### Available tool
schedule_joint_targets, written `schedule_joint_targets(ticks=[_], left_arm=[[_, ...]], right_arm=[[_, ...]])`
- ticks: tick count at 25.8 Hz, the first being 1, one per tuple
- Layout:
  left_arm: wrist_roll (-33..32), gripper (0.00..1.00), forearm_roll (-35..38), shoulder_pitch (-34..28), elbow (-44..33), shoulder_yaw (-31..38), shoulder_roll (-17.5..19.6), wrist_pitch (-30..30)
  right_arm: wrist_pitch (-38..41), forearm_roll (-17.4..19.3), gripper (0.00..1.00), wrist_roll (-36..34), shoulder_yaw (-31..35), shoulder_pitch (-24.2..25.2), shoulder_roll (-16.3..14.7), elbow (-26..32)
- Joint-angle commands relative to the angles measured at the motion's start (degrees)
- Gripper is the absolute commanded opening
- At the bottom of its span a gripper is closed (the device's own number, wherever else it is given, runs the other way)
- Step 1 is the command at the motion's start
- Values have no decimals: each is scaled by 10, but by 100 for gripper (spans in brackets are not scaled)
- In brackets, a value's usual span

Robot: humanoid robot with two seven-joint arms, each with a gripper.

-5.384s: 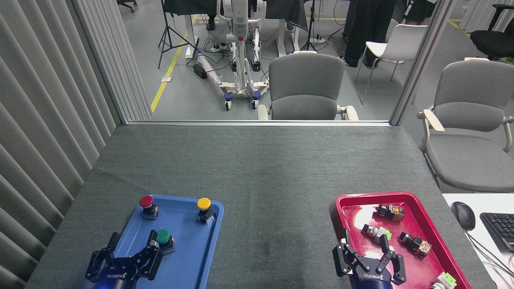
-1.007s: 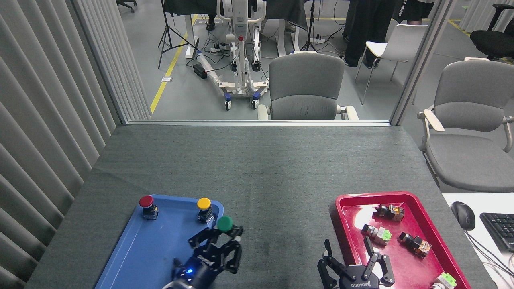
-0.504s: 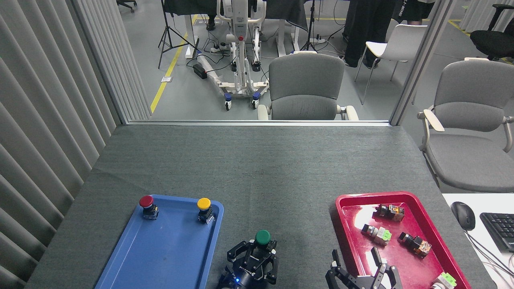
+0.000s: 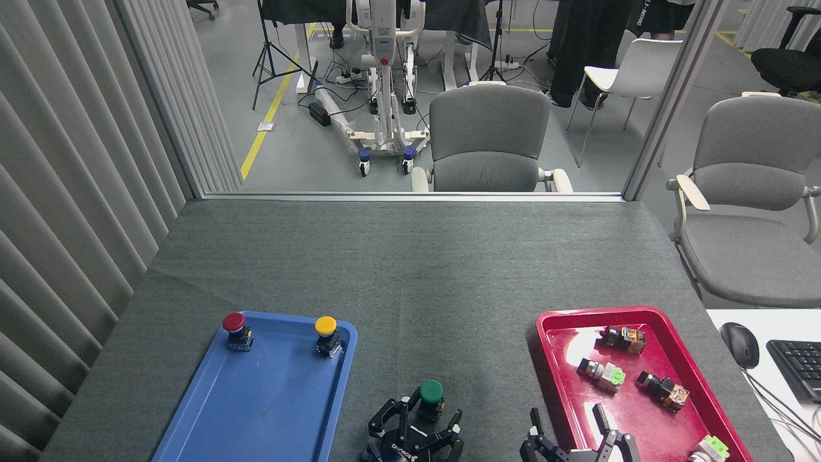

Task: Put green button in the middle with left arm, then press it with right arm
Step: 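Release the green button and pull the left gripper back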

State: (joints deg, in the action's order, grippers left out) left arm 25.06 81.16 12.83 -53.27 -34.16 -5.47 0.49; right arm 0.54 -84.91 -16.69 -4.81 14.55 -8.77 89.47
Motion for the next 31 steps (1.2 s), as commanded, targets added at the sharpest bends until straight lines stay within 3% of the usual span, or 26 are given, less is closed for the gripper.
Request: schedule_joint_targets(ticks=[1, 4, 6, 10, 13, 17, 23, 27, 31], left_arm=[[-4, 100, -2, -58, -133, 49, 51, -6], [-3, 100, 0, -122, -242, 84, 66, -6], [-3, 100, 5, -170, -296, 145, 79, -4], [-11, 100, 71, -205, -317, 239, 78, 2], [-59, 100, 101, -217, -323, 298, 74, 3], [-89, 100, 101, -218, -331, 309, 66, 5], [-91, 100, 101, -217, -330, 306, 68, -5], [-91, 100, 101, -218, -336, 305, 70, -22], [-91, 100, 100, -219, -333, 304, 73, -27]], right_arm=[[-2, 4, 100, 1, -6, -1, 2, -2], [-3, 9, 100, 3, -10, -4, 3, -4], [-3, 10, 100, 5, -18, -8, 6, -10], [-4, 11, 100, 6, -60, -51, 7, -54], [-3, 13, 100, 4, -85, -82, 8, -94], [-1, 15, 100, 3, -107, -111, 29, -137], [4, 14, 100, 3, -161, -143, 31, -181], [24, 11, 100, 3, -167, -145, 43, -210], [28, 11, 100, 3, -175, -178, 60, -250]])
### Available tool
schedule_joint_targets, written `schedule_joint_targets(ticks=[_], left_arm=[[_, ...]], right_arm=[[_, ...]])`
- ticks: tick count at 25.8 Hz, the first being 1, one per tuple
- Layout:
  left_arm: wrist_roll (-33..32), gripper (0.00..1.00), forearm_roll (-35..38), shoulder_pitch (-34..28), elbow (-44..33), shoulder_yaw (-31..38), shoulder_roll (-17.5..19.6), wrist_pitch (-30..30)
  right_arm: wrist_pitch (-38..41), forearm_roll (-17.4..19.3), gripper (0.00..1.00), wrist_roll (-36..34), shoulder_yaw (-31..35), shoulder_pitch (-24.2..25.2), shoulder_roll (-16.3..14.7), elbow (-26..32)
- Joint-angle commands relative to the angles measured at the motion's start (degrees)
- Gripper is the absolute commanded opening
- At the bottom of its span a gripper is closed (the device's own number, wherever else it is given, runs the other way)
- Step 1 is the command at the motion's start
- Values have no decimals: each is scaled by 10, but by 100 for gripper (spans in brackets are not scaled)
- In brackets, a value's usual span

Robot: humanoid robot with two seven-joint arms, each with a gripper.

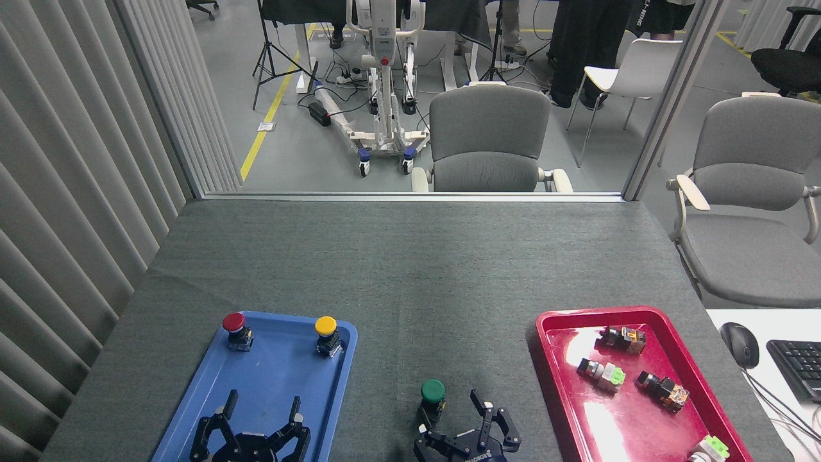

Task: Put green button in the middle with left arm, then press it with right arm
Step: 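Move the right gripper over the green button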

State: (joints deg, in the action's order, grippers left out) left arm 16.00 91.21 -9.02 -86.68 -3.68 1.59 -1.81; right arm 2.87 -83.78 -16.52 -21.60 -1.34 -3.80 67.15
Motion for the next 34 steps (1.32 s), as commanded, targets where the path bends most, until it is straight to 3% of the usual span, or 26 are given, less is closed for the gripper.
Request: schedule_joint_targets(ticks=[1, 4, 9, 18, 26, 30, 34], left_arm=[[0, 100, 0, -3, 2, -1, 4, 1], [0, 100, 0, -9, 14, 2, 6, -2], [0, 100, 0, -9, 13, 3, 5, 0], [-2, 100, -1, -9, 13, 4, 10, -6], [-3, 100, -1, -9, 13, 4, 11, -6], [-3, 100, -1, -9, 13, 5, 11, -6], [-3, 100, -2, -9, 13, 7, 11, -6]], right_arm=[[4, 3, 100, 1, -12, -27, 11, -30], [0, 5, 100, 2, -15, -56, 12, -48], [0, 4, 99, 2, -17, -57, 15, -76], [3, 4, 87, 3, -18, -58, 16, -94], [0, 4, 88, -1, -22, -53, 13, -89], [-3, 4, 97, -23, -18, -46, 11, -72], [-41, 4, 98, -46, -14, -24, 5, -50]])
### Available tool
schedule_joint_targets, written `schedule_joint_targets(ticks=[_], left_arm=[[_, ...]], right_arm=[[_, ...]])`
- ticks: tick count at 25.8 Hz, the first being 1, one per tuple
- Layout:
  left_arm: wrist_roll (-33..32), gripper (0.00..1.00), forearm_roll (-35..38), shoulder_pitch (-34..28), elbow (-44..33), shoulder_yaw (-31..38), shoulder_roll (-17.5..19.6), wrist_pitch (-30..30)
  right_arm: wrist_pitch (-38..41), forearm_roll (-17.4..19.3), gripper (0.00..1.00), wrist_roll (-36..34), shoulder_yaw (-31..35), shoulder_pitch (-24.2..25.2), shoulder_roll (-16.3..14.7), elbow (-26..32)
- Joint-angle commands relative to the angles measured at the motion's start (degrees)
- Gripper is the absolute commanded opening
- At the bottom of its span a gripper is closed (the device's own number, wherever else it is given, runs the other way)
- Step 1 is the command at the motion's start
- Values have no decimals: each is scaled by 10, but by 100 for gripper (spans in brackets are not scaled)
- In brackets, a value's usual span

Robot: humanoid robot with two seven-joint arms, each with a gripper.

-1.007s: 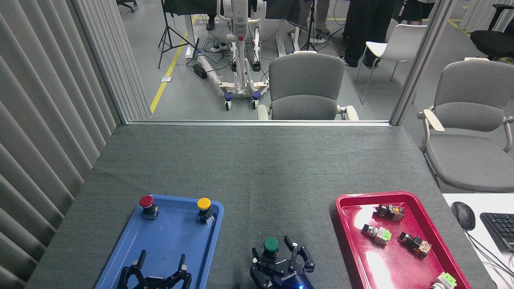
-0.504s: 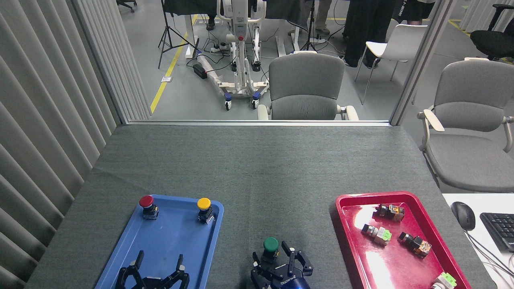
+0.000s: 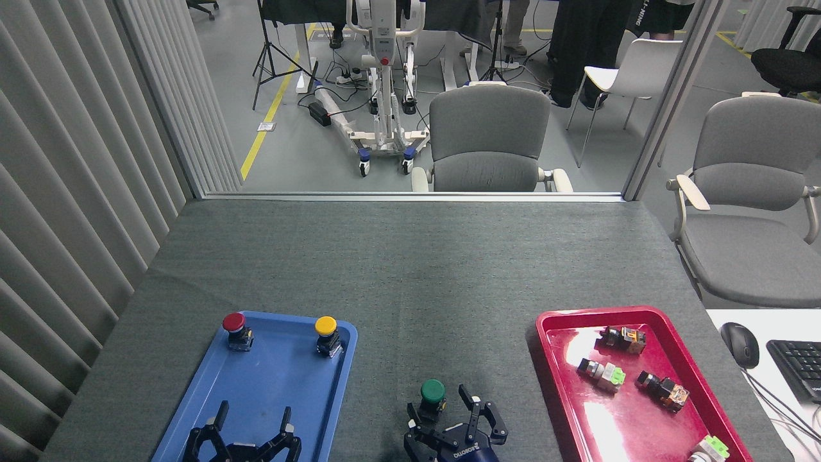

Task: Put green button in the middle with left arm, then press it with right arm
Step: 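Move the right gripper over the green button, then press down on the green button with the right gripper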

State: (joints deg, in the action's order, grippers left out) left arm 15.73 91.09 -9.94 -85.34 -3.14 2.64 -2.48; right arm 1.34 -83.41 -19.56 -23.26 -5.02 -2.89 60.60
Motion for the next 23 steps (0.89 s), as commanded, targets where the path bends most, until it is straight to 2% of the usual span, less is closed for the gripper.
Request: schedule_joint_targets(ticks=[1, 5, 8, 10, 12, 14, 15, 16, 17, 19, 23], left_arm=[[0, 100, 0, -1, 0, 4, 0, 1], [0, 100, 0, -1, 0, 6, -1, 1], [0, 100, 0, -1, 0, 7, -1, 1], [0, 100, 0, -1, 0, 7, 0, 1], [0, 100, 0, -1, 0, 7, 0, 1], [0, 100, 0, -1, 0, 7, 0, 1], [0, 100, 0, -1, 0, 7, 0, 1], [0, 100, 0, -1, -1, 7, 0, 1], [0, 100, -1, -1, -1, 7, 0, 1], [0, 100, -1, -1, -1, 6, 0, 1], [0, 100, -3, -1, -1, 6, 1, 1]], right_arm=[[-36, 0, 98, -22, 2, 16, -4, 22], [-41, 0, 98, -53, 14, 34, -26, 69], [-42, 0, 98, -50, 18, 33, -22, 83], [-42, -1, 94, -49, 16, 28, -26, 82], [-38, -4, 77, -48, 14, 27, -25, 82], [-29, -6, 49, -46, 9, 23, -23, 82], [-20, -7, 32, -42, 8, 20, -21, 80], [-15, -7, 20, -33, 5, 20, -20, 80], [-10, -8, 13, -23, 2, 20, -20, 80], [-6, -11, 2, -14, -1, 20, -20, 80], [0, -22, 0, -14, -14, 20, -20, 72]])
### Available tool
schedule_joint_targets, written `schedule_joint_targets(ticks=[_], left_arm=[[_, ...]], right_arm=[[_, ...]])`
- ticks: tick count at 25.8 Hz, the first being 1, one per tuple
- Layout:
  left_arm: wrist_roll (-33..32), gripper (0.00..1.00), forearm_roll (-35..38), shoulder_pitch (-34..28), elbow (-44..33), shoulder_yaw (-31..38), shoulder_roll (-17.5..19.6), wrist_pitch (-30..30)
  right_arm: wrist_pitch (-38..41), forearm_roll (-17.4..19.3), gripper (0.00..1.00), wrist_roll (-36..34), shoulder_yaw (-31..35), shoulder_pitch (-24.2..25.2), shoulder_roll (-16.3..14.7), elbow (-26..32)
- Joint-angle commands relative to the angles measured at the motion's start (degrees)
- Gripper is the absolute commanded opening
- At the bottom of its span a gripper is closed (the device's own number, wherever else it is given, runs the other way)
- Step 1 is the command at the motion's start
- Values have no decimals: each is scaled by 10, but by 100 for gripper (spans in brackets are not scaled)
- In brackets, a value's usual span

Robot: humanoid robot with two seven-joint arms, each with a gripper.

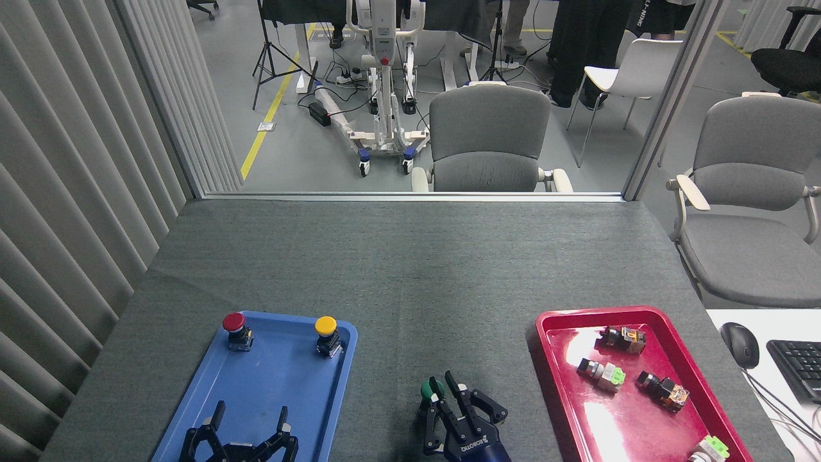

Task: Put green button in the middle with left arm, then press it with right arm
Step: 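Press down on the green button with the right gripper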

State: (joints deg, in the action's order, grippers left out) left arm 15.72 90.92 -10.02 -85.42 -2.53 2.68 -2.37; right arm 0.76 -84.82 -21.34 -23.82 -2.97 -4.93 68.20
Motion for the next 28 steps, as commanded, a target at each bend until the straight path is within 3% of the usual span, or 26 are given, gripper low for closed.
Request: schedule_joint_targets(ticks=[1, 24, 28], left_arm=[[0, 100, -5, 0, 1, 0, 1, 0], [0, 100, -12, 0, 6, 2, 3, 1], [0, 100, -12, 0, 5, 2, 4, 1]], right_arm=[[6, -10, 0, 5, -10, 0, 1, -5], [-3, -7, 0, 35, -10, 9, 8, -21], [-3, -1, 11, 29, -8, 9, 9, -5]])
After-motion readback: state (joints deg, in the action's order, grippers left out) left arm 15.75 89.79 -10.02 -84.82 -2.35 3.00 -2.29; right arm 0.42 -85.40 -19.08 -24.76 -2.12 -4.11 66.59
